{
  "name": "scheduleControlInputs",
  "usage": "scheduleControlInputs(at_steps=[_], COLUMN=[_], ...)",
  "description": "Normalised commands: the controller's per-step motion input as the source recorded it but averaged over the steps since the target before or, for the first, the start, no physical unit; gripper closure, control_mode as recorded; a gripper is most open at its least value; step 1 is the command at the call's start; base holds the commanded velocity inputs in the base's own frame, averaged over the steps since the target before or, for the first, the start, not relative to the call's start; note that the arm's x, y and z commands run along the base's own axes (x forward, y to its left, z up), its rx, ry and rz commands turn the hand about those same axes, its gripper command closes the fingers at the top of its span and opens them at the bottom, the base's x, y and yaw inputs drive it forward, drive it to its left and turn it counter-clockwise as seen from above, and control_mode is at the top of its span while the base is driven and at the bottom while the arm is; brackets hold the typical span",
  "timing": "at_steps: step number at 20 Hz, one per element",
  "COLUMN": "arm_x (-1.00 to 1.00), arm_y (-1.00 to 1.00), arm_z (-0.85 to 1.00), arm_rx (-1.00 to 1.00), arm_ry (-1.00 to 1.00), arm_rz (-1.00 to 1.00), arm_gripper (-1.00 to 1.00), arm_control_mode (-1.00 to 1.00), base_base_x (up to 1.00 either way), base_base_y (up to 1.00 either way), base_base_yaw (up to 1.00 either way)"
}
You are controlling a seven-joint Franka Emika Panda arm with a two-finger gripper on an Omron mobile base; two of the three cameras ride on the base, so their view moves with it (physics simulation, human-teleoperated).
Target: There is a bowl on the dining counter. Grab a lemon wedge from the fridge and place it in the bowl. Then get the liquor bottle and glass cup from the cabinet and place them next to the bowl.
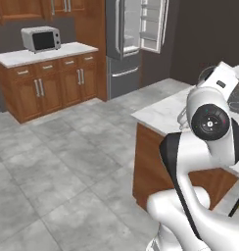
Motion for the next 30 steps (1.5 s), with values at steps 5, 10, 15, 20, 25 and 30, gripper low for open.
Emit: scheduleControlInputs(at_steps=[5, 10, 15, 20, 25, 30], arm_x=[0.00, 0.00, 0.00, 0.00, 0.00, 0.00], arm_y=[0.00, 0.00, 0.00, 0.00, 0.00, 0.00], arm_z=[0.00, 0.00, 0.00, 0.00, 0.00, 0.00], arm_rx=[0.00, 0.00, 0.00, 0.00, 0.00, 0.00], arm_ry=[0.00, 0.00, 0.00, 0.00, 0.00, 0.00], arm_rz=[0.00, 0.00, 0.00, 0.00, 0.00, 0.00], arm_gripper=[1.00, 1.00, 1.00, 1.00, 1.00, 1.00], arm_control_mode=[1.00, 1.00, 1.00, 1.00, 1.00, 1.00], base_base_x=[-1.00, -1.00, -1.00, -1.00, -1.00, -1.00], base_base_y=[0.00, -0.05, -0.29, -0.48, -0.57, -0.59], base_base_yaw=[-0.20, -0.19, -0.14, -0.10, -0.07, -0.07])
